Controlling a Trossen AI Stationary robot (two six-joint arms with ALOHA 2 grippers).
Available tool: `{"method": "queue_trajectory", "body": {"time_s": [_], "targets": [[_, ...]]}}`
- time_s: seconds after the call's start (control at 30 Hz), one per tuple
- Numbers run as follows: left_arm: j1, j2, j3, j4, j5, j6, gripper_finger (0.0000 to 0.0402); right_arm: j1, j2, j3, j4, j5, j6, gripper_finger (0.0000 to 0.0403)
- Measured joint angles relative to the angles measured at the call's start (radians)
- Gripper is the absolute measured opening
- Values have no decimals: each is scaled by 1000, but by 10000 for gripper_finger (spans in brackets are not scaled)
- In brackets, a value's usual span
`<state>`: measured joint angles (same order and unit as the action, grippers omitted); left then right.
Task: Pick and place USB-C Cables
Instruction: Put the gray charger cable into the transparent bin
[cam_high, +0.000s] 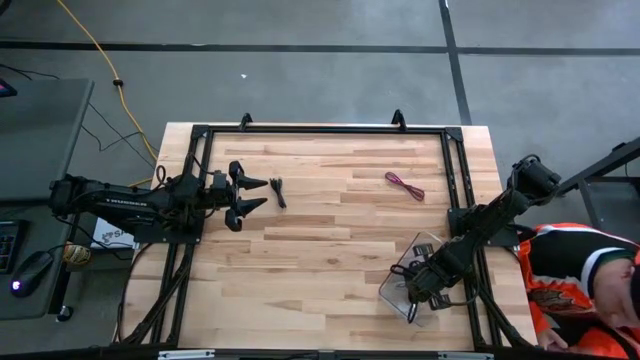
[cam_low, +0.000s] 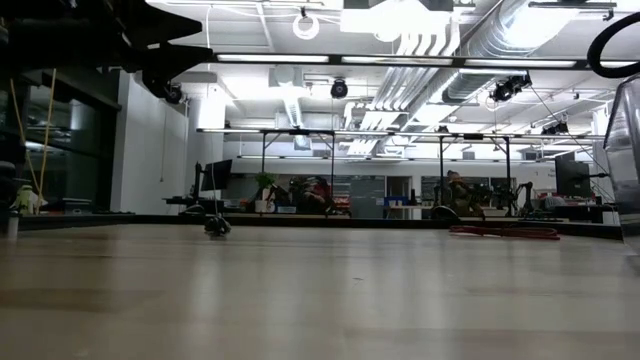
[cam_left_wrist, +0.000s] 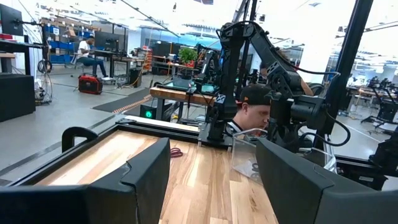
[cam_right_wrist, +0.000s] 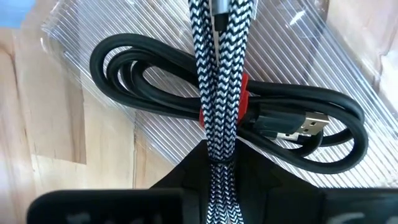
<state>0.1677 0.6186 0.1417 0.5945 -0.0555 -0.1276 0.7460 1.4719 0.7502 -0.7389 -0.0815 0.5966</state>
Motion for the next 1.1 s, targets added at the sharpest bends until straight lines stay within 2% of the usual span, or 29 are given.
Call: {"method": "queue_trajectory", "body": {"time_s": [0.5, 0.67, 0.97, 1.1], "targets": [[0, 0, 0, 0, 0, 0, 218, 0, 0, 0, -7, 11, 96, 63], [0, 0, 0, 0, 0, 0, 218, 0, -1, 2, -15, 38, 139, 93], [0, 0, 0, 0, 0, 0, 218, 0, 0, 2, -17, 46, 146, 173], [0, 0, 0, 0, 0, 0, 218, 0, 0, 2, -18, 47, 127, 189]]}}
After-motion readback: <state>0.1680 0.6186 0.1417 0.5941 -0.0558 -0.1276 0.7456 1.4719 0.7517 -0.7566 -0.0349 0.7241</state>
